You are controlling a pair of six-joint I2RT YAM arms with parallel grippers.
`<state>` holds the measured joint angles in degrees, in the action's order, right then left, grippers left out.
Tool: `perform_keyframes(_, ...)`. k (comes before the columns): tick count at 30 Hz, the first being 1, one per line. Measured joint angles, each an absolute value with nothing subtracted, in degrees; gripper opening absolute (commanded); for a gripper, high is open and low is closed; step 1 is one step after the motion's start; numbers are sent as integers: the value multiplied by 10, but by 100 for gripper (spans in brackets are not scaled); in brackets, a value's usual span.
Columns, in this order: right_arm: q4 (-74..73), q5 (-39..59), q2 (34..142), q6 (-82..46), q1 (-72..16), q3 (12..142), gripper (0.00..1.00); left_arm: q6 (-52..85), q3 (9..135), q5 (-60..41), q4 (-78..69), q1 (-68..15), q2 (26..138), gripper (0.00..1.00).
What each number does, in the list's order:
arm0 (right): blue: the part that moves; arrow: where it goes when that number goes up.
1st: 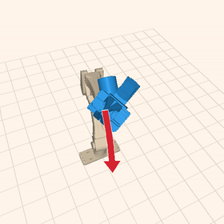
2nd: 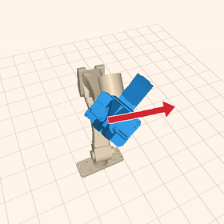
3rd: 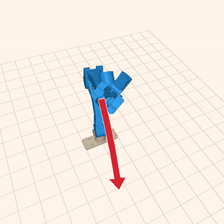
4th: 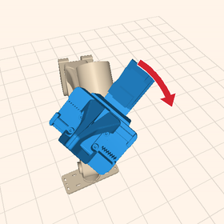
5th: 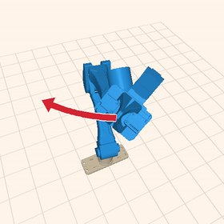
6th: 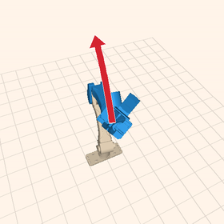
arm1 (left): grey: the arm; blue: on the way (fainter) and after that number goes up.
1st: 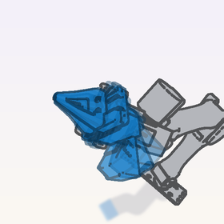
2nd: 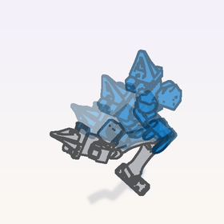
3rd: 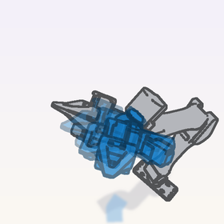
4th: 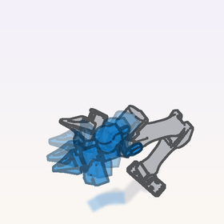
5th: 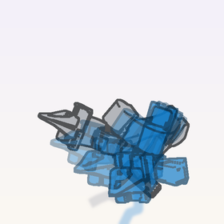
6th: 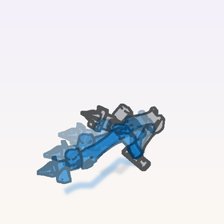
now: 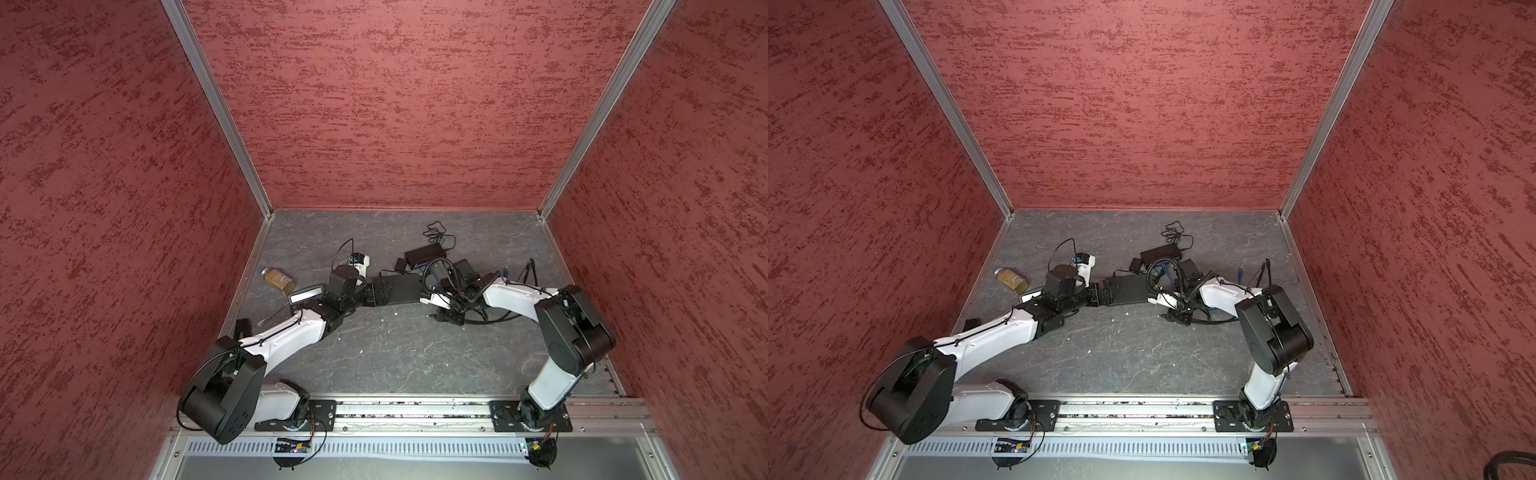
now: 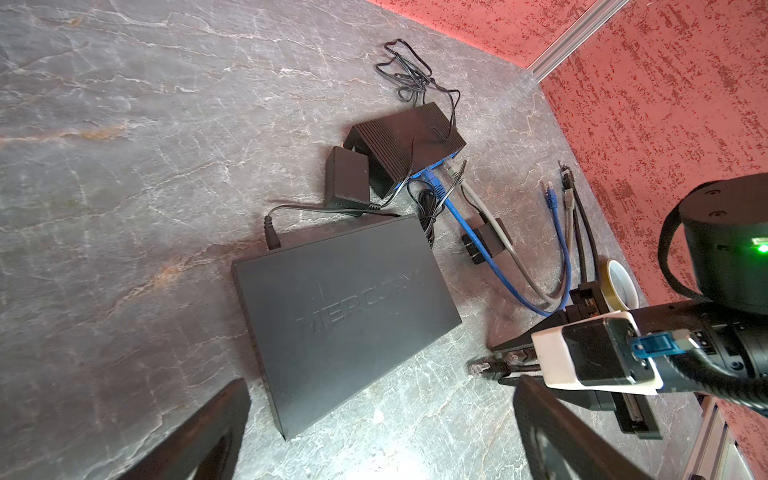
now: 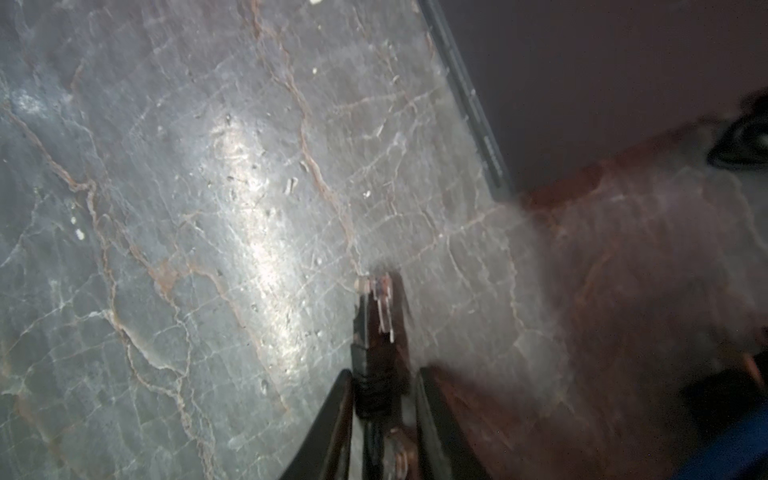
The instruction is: Insert the plug into the switch port
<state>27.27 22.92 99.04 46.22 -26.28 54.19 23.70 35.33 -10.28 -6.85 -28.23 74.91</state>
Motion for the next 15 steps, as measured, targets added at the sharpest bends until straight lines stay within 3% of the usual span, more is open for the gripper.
perform_keyframes(8, 272, 239, 991, 466, -257, 548, 37, 236, 353, -103, -66, -282, 749, 100)
perform_keyframes(15, 272, 246, 992, 466, -249, 551, 38, 236, 353, -103, -64, -282, 749, 100)
